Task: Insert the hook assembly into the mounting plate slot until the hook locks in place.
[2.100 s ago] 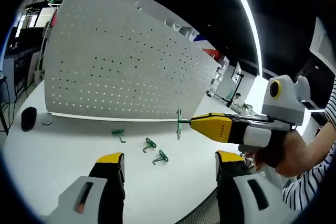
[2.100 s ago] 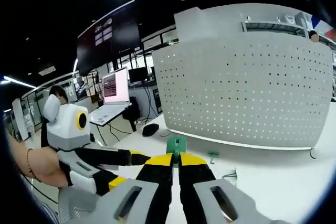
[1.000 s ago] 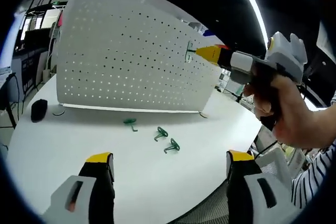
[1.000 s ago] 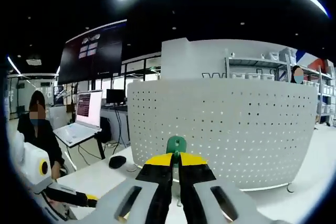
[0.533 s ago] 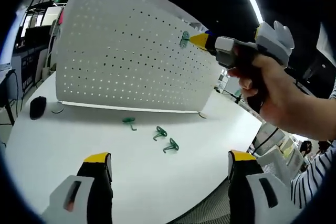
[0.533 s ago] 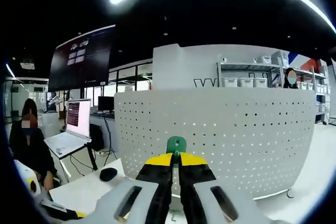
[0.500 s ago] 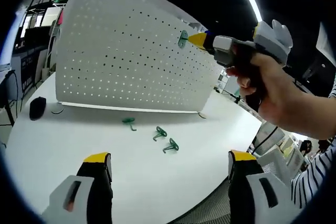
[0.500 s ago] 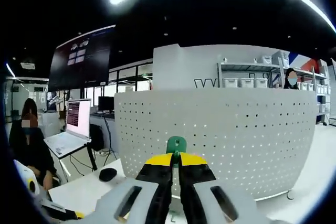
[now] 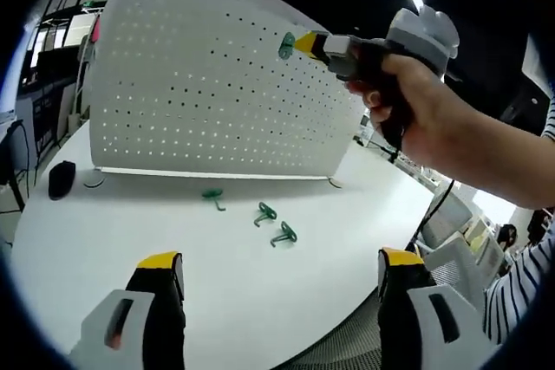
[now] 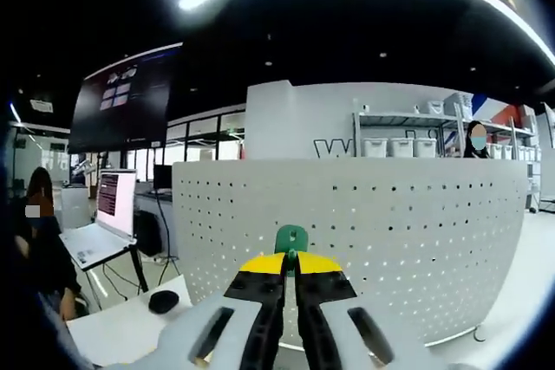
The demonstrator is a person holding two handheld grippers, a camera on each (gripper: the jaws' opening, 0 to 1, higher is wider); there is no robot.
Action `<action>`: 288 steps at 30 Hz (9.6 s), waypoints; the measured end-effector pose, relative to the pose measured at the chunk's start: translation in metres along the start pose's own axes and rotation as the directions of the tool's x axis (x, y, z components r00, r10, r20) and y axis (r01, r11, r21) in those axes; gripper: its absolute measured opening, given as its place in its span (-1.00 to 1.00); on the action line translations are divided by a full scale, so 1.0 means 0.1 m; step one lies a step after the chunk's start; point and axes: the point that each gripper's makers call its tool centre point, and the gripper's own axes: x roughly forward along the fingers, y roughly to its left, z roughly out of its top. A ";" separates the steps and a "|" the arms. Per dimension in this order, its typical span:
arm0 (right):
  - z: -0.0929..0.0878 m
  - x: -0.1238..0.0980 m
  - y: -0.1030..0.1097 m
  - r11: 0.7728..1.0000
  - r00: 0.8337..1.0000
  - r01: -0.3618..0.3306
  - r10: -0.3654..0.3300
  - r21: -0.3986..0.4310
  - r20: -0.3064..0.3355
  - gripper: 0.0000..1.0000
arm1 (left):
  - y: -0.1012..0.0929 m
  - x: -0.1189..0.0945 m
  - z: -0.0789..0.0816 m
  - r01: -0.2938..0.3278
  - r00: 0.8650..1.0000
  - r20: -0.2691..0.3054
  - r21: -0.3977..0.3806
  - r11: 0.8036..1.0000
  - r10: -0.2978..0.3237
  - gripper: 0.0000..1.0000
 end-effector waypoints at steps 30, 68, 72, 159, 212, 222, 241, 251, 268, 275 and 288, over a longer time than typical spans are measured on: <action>0.27 0.58 -0.27 0.994 0.993 0.084 -0.078 -0.069 0.084 -1.00 | 0.02 0.01 -0.02 -0.004 1.000 -0.007 -0.001 1.000 0.004 0.88; 0.23 0.82 -0.49 0.982 0.984 0.154 -0.143 -0.109 0.110 -1.00 | 0.09 -0.01 0.01 -0.045 0.999 0.002 0.017 0.999 0.045 0.77; 0.22 0.86 -0.51 0.983 0.983 0.160 -0.150 -0.094 0.108 -1.00 | 0.09 -0.01 0.00 -0.043 0.999 -0.002 0.016 0.999 0.043 0.76; -1.34 -1.73 -0.64 0.990 0.839 -0.144 0.125 0.007 -0.530 -0.25 | 0.01 -0.01 -0.13 -0.030 0.997 -0.071 0.092 0.995 0.036 0.70; -2.07 -2.24 -0.22 0.960 0.733 -0.273 0.167 -0.060 -0.659 -0.34 | 0.57 0.87 0.19 0.081 0.975 -0.219 0.237 0.968 -0.028 0.54; -2.06 -2.24 -0.24 0.959 0.738 -0.271 0.155 -0.078 -0.657 -0.41 | 0.65 1.19 0.21 0.122 0.966 -0.253 0.270 0.955 -0.052 0.42; -2.06 -2.23 -0.30 0.965 0.743 -0.241 0.119 -0.099 -0.658 -0.45 | 0.90 1.81 0.29 0.158 0.952 -0.300 0.318 0.935 -0.059 0.04; -2.06 -2.23 -0.32 0.965 0.748 -0.235 0.105 -0.113 -0.655 -0.45 | 0.99 2.01 0.19 0.186 0.932 -0.358 0.332 0.925 -0.059 -0.07; -2.03 -2.22 -0.36 0.964 0.761 -0.227 0.087 -0.138 -0.643 -0.46 | 0.94 2.28 0.19 0.252 0.903 -0.424 0.377 0.891 -0.077 -0.54; -2.02 -2.21 -0.37 0.964 0.764 -0.226 0.086 -0.140 -0.640 -0.47 | 0.99 2.32 0.14 0.279 0.865 -0.499 0.402 0.872 -0.047 -0.71; -2.04 -2.21 -0.36 0.963 0.763 -0.231 0.090 -0.141 -0.641 -0.49 | 1.02 2.30 0.09 0.289 0.838 -0.546 0.408 0.866 -0.022 -0.89</action>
